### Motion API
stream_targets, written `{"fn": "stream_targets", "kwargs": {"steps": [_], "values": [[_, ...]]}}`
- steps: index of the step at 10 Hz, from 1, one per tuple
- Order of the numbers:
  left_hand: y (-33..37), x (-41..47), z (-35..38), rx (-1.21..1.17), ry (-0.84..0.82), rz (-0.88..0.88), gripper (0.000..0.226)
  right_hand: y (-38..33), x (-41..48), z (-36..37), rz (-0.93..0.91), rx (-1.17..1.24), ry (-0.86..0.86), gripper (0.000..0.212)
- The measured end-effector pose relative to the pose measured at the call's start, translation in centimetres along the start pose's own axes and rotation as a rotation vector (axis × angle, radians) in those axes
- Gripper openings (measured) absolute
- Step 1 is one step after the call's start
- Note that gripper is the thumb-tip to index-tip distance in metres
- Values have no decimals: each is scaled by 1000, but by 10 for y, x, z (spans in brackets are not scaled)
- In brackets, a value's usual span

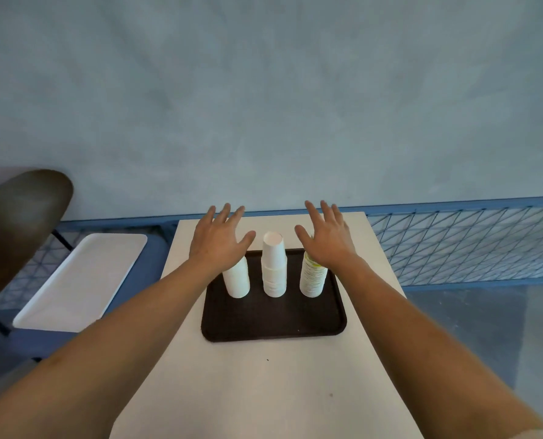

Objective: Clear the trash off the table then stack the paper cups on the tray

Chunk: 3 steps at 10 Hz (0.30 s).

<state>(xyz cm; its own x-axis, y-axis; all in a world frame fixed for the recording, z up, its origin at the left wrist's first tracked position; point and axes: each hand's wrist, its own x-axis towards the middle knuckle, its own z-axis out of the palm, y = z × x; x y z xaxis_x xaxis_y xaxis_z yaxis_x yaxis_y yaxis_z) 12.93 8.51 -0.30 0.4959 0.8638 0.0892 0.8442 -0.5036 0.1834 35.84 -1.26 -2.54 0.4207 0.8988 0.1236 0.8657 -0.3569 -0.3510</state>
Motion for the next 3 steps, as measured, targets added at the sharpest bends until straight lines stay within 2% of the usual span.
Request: {"fn": "stream_targets", "kwargs": {"steps": [3], "values": [[-61,-55,-71,153,-28,-24,77,-57,-55,-49,90,-74,-151,74]]}}
